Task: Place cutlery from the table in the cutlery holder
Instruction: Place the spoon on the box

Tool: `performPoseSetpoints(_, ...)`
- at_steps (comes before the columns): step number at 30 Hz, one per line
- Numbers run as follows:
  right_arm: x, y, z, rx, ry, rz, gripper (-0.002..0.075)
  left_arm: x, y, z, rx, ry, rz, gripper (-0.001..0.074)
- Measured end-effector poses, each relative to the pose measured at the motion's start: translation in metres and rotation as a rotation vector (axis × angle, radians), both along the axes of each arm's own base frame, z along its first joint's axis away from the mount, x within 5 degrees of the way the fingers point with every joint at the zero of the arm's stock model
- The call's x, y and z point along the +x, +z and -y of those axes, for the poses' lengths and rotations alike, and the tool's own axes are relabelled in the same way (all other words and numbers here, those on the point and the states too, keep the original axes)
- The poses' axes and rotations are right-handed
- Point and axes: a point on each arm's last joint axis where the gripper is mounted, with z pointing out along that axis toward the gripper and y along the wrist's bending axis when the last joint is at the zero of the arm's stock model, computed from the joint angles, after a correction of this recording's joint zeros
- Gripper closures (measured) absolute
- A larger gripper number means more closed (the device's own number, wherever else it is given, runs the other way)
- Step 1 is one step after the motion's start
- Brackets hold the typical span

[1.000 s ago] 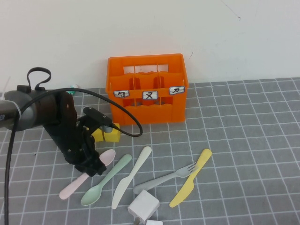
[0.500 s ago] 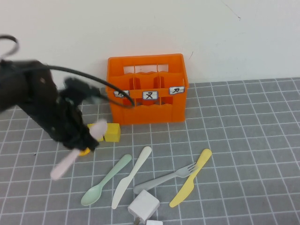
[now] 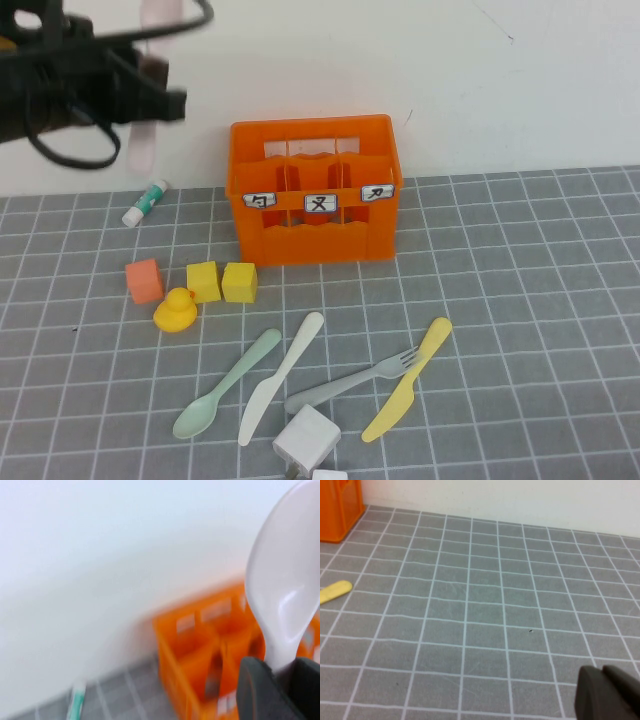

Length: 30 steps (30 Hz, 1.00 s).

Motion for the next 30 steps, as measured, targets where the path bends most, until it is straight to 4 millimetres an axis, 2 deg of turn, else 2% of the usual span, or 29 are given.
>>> performPoseSetpoints(4, 0.000, 0.000, 0.000, 0.000, 0.000, 0.000, 0.0729, 0.007, 0.001, -0.003, -0.145, 0.094, 0.120, 0.0642)
performPoseSetpoints(9, 0.000, 0.000, 0.000, 0.000, 0.000, 0.000, 0.0729, 0.020, -0.014, -0.012, -0.277, 0.244, 0.214, 0.0642)
performPoseSetpoints(16, 0.000, 0.000, 0.000, 0.000, 0.000, 0.000, 0.0729, 0.052, -0.058, -0.008, -0.338, 0.318, 0.115, 0.0642)
performPoseSetpoints(20, 0.000, 0.000, 0.000, 0.000, 0.000, 0.000, 0.0729, 0.067, -0.082, 0.004, -0.295, 0.294, 0.121, 0.0642)
performPoseSetpoints(25, 0.000, 0.000, 0.000, 0.000, 0.000, 0.000, 0.0729, 0.077, -0.092, 0.029, -0.233, 0.163, 0.278, 0.0642)
performPoseSetpoints(30, 0.000, 0.000, 0.000, 0.000, 0.000, 0.000, 0.0729, 0.092, -0.117, 0.043, -0.279, 0.097, 0.372, 0.0642)
